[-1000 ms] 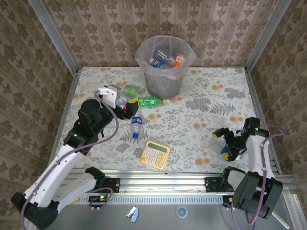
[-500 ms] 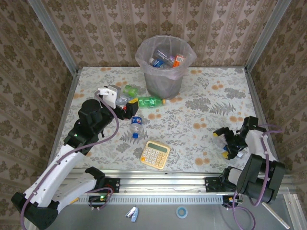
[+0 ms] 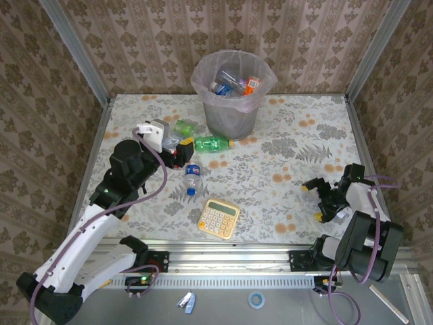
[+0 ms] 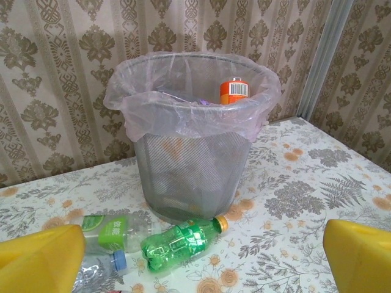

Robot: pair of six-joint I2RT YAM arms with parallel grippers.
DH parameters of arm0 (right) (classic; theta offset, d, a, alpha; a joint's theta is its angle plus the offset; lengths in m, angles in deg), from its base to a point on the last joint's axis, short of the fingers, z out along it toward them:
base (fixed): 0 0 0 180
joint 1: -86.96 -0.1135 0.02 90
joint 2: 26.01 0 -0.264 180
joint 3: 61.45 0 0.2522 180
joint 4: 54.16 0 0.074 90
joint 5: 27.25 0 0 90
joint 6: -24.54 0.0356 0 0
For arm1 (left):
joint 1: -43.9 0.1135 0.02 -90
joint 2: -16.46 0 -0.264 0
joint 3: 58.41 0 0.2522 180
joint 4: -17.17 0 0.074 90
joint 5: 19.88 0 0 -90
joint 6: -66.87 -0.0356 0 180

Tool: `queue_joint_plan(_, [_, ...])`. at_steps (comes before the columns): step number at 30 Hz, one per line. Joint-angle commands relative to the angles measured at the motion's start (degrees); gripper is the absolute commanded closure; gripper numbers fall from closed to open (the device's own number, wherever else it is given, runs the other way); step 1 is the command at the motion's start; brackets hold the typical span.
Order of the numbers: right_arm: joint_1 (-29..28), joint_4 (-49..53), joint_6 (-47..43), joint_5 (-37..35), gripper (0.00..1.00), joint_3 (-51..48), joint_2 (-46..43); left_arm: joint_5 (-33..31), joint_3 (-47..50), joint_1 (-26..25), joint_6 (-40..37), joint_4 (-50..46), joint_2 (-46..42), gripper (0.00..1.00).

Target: Throw the plastic bottles in the bin

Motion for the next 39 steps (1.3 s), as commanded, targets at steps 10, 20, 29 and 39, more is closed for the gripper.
queue_joint_plan(10, [0.5, 8.8, 0.6, -1.9, 0.00, 2.3, -10.1, 1.5, 0.8, 1.5, 1.1, 1.6, -0.7, 0.00])
queue_joint_plan(20, [0.2, 14.8, -8.4, -3.5, 0.00, 12.9, -13.7, 1.6, 1.0, 1.7, 1.2, 1.6, -1.3, 0.00])
queue_joint_plan(29, [-3.4, 9.1, -26.1, -21.1, 0.00, 23.5, -15.6, 2.7, 0.8, 3.0, 2.3, 1.6, -1.6, 0.00])
queue_joint_plan(39, [-17.8, 5.7, -60.9, -36.3, 0.00, 24.8, -7.6, 4.0, 0.7, 5.6, 3.9, 1.2, -1.9, 0.00])
